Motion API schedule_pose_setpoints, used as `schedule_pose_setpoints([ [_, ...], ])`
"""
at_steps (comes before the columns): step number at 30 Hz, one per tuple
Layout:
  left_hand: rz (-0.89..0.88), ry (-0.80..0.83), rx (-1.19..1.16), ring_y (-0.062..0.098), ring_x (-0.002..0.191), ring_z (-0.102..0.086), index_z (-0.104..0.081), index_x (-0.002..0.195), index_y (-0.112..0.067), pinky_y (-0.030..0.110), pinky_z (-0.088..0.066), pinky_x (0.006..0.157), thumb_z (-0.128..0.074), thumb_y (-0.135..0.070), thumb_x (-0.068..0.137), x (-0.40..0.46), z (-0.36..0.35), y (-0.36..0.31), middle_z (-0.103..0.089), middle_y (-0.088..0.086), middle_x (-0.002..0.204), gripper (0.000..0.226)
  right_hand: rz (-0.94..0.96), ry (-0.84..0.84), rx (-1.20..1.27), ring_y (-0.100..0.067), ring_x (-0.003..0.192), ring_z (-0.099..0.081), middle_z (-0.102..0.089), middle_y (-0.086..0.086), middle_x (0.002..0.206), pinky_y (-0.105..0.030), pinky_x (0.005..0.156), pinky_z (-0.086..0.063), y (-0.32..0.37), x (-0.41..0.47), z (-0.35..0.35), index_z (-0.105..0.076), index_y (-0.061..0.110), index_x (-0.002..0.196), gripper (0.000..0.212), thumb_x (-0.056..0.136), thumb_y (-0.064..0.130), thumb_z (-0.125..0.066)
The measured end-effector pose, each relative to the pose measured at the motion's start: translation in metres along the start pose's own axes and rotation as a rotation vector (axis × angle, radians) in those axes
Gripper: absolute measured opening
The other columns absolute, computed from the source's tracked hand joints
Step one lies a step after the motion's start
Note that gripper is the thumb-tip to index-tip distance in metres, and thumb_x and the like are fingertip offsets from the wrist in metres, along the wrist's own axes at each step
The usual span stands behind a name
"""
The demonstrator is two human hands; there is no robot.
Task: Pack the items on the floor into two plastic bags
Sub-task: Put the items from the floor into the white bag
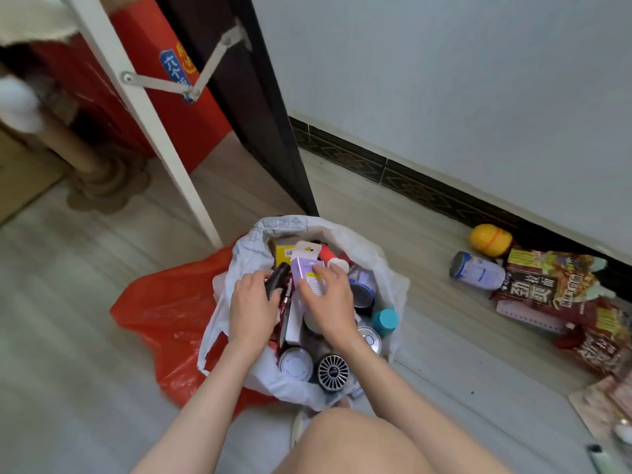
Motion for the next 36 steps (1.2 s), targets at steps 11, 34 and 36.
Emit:
schedule_pose_setpoints([
  [11,-0.110,0.254,-0.112,0.025,0.133,-0.034,-0.039,0.136,-0.005,0.025,-0.024,0.106,-0.055,-0.015,0.090,-0.037,-0.011,0.014,-0.039,0.014,0.142,0.050,0.144,0.321,-0.246,-0.017,0.141,-0.022,-0.027,-0.008,0.152,-0.028,0.113,-0.017,-0.025,-0.015,-0.003,-0.032,0.016,0.142,0.049,0.096,0.029,-0.042],
  [34,-0.879,0.528,0.211,0.046,0.124,-0.042,-0.047,0.130,-0.003,0.052,-0.037,0.099,-0.067,-0.014,0.075,-0.003,-0.176,-0.245,-0.043,0.029,0.135,0.060,-0.194,-0.129,-0.749,-0.030,0.127,-0.040,-0.043,-0.014,0.140,-0.037,0.102,-0.035,-0.184,0.001,0.341,-0.031,0.012,0.141,0.053,0.093,0.029,-0.046],
  [36,-0.897,0.519,0.229,0.040,0.132,-0.033,-0.039,0.137,-0.006,0.046,-0.032,0.105,-0.065,-0.016,0.080,0.009,-0.205,-0.264,-0.035,0.023,0.143,0.063,-0.250,-0.202,-0.758,-0.029,0.128,-0.038,-0.043,-0.013,0.140,-0.039,0.105,-0.032,-0.214,0.016,0.351,-0.033,0.010,0.139,0.051,0.093,0.031,-0.045],
])
Point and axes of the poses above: each hand's wrist, its own x-axis towards the middle knuckle, its own z-axis out of the back of the hand, y = z × x, the point moved 3 cm from there along x, towards the middle knuckle
